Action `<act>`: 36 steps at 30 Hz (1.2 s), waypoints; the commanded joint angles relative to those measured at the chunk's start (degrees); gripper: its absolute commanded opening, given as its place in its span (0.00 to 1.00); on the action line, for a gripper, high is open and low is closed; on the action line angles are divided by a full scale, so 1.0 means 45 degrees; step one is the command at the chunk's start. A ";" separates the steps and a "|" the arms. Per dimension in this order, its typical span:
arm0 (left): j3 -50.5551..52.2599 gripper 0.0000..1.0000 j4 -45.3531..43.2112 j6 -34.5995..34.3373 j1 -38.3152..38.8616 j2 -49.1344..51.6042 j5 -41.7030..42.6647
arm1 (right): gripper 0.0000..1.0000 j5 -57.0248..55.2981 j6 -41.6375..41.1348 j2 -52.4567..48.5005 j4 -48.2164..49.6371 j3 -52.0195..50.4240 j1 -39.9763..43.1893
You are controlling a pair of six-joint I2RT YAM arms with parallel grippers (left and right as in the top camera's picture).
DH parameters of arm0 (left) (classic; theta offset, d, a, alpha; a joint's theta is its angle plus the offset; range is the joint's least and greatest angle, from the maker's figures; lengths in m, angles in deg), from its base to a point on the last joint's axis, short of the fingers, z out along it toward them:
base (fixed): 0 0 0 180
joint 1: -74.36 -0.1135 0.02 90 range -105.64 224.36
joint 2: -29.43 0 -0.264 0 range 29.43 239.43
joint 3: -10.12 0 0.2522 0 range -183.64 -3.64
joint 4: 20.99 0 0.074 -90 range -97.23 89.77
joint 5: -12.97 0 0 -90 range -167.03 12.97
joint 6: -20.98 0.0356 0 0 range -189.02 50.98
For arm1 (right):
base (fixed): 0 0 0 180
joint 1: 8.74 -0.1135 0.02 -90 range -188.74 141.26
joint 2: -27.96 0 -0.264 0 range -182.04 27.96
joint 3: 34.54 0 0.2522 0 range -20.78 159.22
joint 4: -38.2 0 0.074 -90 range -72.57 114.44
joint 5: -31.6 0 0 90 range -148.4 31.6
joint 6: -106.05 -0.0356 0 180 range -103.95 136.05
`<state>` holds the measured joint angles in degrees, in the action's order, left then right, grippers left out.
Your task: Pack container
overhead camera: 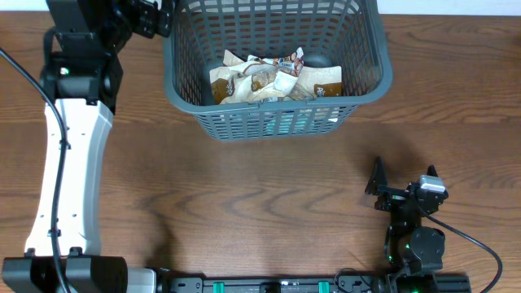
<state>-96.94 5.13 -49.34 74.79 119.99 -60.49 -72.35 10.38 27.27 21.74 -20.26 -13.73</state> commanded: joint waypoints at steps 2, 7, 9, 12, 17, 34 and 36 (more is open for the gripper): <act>0.1321 0.99 -0.1156 0.0335 -0.0053 -0.1209 -0.0374 | 0.99 -0.0160 -0.0155 0.0092 -0.0019 -0.0044 -0.0053; 0.2511 0.99 -0.1831 0.0345 -0.0092 -0.2487 -0.1282 | 0.99 -0.0160 -0.0155 0.0092 -0.0019 -0.0044 -0.0053; 0.2871 0.99 -0.1962 0.0374 -0.0219 -0.3002 -0.1321 | 0.99 -0.0165 -0.0155 0.0092 -0.0019 -0.0044 -0.0053; 0.3361 0.99 -0.1957 0.0369 -0.0461 -0.3808 -0.1321 | 0.99 -0.0160 -0.0155 0.0092 -0.0019 -0.0044 -0.0053; 0.4469 0.99 -0.1938 0.0374 -0.0670 -0.5090 -0.1355 | 0.99 -0.0160 -0.0155 0.0092 -0.0019 -0.0044 -0.0053; 1.1948 0.99 -0.3109 -0.0107 -0.0636 -1.1521 -0.1491 | 0.99 -0.0165 -0.0155 0.0092 -0.0019 -0.0044 -0.0053; 1.2774 0.99 -0.3109 -0.0219 -0.0636 -1.2492 -0.1491 | 0.99 -0.0160 -0.0155 0.0092 -0.0019 -0.0039 -0.0053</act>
<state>-42.78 -8.49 -48.93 72.10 67.97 -66.74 -72.35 10.38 27.27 21.74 -20.26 -13.73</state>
